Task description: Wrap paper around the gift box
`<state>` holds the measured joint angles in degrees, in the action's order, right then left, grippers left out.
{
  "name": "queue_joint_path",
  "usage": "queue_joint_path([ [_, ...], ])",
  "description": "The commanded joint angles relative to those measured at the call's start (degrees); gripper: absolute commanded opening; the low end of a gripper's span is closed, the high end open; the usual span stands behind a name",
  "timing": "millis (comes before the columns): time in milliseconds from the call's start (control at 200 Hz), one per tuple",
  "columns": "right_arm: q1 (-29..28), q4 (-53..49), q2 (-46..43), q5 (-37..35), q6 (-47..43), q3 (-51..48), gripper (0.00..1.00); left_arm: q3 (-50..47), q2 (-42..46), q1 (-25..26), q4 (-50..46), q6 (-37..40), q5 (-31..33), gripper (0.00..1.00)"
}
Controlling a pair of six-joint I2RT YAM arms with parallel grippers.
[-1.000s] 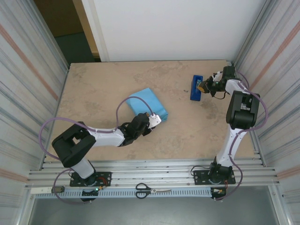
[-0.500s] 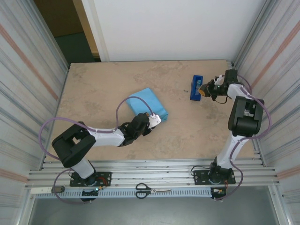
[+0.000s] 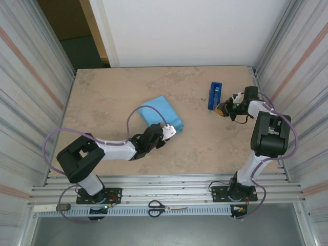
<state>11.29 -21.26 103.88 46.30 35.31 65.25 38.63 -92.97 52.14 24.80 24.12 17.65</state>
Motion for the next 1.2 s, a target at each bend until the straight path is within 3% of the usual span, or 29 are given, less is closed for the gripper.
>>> queue_joint_path([
  [0, -0.4, -0.4, 0.4, 0.1, -1.7, -1.3, 0.0, -2.4, -2.5, 0.4, -7.7, -2.1, -4.3, 0.45],
  [220, -1.5, -0.6, 6.4, -10.1, -4.3, 1.0, 0.0, -2.6, -2.7, 0.5, -7.6, -2.2, -4.2, 0.45],
  [466, -3.3, -2.3, 7.3, -19.7, -5.9, 2.7, 0.0, -2.4, -2.8, 0.5, -7.7, -2.4, -3.9, 0.44],
  [922, -4.7, -6.9, 9.5, -26.8, -9.1, 6.3, 0.0, -2.1, -3.6, 0.6, -7.7, -2.0, -4.1, 0.44],
  [1198, -4.2, -7.5, 10.8, -24.7, -9.0, 7.2, 0.0, -2.5, -3.6, 0.7, -7.6, -2.7, -4.0, 0.44],
])
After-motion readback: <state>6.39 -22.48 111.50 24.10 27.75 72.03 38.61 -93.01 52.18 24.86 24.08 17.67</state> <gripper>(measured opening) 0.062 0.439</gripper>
